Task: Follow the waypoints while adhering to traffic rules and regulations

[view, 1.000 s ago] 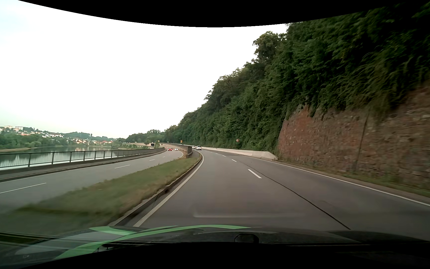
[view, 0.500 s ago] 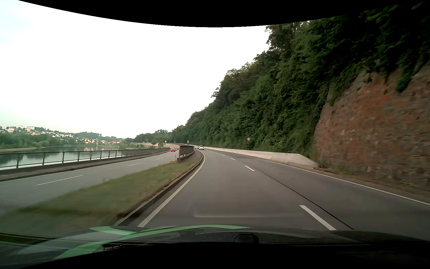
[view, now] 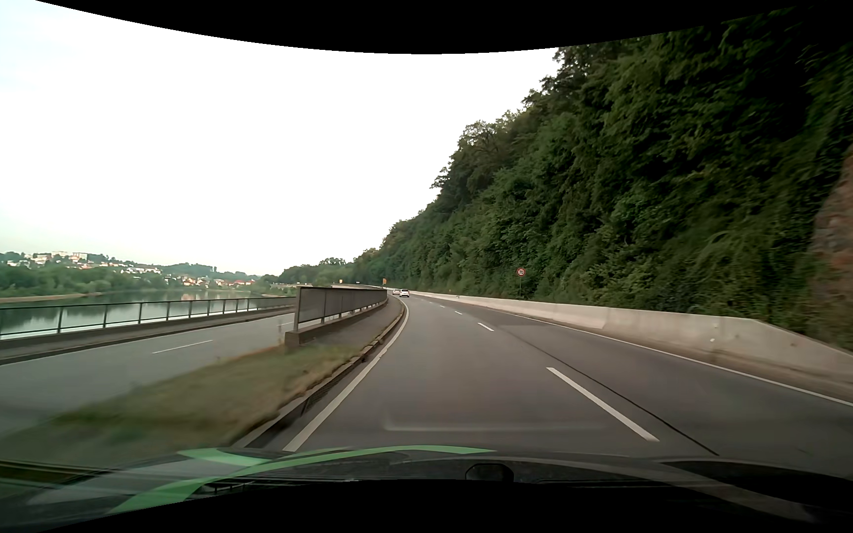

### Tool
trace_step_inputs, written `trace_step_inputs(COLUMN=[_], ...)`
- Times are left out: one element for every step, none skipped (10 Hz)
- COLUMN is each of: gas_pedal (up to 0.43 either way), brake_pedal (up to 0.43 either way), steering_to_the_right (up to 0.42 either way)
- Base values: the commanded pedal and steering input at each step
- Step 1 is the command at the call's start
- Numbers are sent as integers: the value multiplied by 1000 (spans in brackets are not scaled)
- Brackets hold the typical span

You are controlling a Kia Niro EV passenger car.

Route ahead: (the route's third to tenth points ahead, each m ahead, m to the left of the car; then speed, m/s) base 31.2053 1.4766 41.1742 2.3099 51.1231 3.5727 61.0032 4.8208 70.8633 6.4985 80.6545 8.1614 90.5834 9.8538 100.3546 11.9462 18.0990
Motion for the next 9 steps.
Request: trace_step_inputs(gas_pedal=[197,197,197,197,197,197,197,197,197], brake_pedal=[0,0,0,0,0,0,0,0,0], steering_to_the_right=[-19,-18,-18,-17,-16,-16,-16,-16,-16])
